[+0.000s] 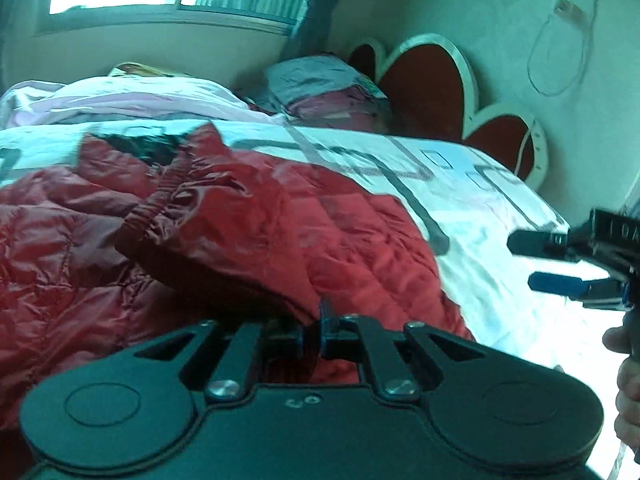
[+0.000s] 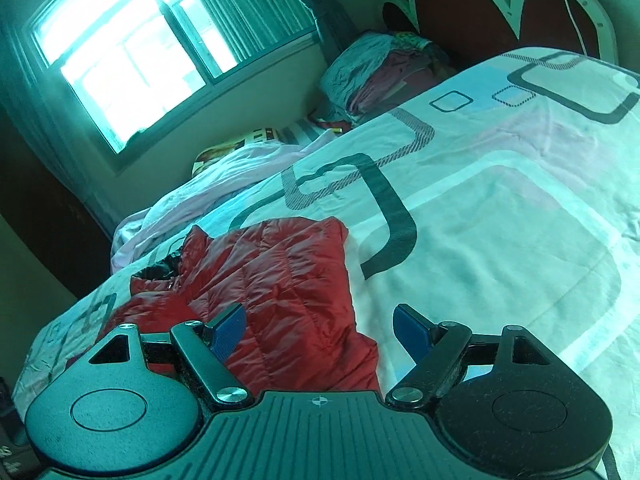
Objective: Fold large clothes
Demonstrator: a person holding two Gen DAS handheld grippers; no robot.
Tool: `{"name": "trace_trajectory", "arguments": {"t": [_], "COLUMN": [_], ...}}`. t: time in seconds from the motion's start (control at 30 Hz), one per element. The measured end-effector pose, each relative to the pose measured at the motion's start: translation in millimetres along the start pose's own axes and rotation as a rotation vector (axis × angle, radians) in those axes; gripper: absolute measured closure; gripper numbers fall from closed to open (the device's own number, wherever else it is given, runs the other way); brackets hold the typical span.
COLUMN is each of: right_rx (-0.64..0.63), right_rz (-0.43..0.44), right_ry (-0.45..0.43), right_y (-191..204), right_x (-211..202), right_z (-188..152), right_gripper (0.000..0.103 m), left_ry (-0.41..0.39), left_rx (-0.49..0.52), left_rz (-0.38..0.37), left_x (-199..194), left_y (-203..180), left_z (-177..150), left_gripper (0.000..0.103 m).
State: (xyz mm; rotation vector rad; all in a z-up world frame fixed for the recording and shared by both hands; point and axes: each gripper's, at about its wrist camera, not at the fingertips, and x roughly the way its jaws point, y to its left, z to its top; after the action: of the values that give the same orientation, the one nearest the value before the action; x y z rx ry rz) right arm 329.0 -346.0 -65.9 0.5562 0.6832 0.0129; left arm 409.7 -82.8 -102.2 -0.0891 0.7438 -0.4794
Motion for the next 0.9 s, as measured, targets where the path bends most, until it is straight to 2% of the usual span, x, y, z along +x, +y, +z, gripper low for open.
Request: {"name": "trace_trajectory", "arguments": {"t": [0.03,0.07,0.1,0.13,0.2,0.33,0.43,0.6,0.67,0.7,0.73,0.8,0.9], "right_rx": [0.007,0.011,0.012,0.006,-0.006,-0.03,-0.049,-0.109,-0.144,-0.17,-0.199,-0.277,-0.444], "right_rz": [0.002,0.011,0.021,0.021,0.021,0.025,0.04,0.077,0.093,0.106,0.114,0.133,0.153], "right_ry": [-0.002,-0.001,0.002,0.002,0.001,0.0,0.004,0.031,0.055,0.068,0.079,0.099,0.114], "right_y": [-1.3,-1.7,-1.6,-0.5,1.9,9.0,15.9,37.2,49.8,57.4,65.3,84.7,122.0], "right_x": [-1.2,-2.0,-2.7,-3.5,-5.2,-6.7,-5.6,3.0,8.9,12.1,14.7,19.4,25.2], "right_z": [0.6,1.0,1.3,1.6,1.9,3.8,5.8,-1.0,-7.6,-11.4,-15.6,-25.4,-43.7], "right_gripper": [0.022,0.022,0.022,0.022,0.022,0.022,0.022,0.022,0.022,0.022,0.022,0.022,0.022], "left_ry": [0.009,0.008,0.001,-0.006,-0.024,-0.045,-0.075,-0.135,-0.16,-0.161,-0.154,-0.135,-0.143], "left_rx": [0.006,0.013,0.018,0.019,0.029,0.101,0.077,-0.07,-0.117,-0.153,-0.183,-0.248,-0.312], "left_rz": [0.003,-0.004,-0.017,-0.037,-0.096,-0.179,-0.153,-0.031,0.042,0.092,0.137,0.241,0.301], "left_x": [0.6,-0.3,0.2,-0.3,-4.3,-27.5,-52.6,-103.1,-123.1,-131.3,-136.3,-143.3,-152.0], "left_y": [-3.4,-7.2,-10.5,-13.9,-22.9,-33.1,-13.5,55.8,81.5,97.0,109.8,134.5,159.3], "left_z": [-2.2,-4.4,-5.6,-6.4,-7.8,-14.0,-21.3,-37.0,-45.1,-51.0,-54.8,-61.0,-64.7], "left_gripper": [0.077,0.071,0.055,0.035,0.017,0.017,0.024,0.028,0.034,0.045,0.052,0.053,0.055]}}
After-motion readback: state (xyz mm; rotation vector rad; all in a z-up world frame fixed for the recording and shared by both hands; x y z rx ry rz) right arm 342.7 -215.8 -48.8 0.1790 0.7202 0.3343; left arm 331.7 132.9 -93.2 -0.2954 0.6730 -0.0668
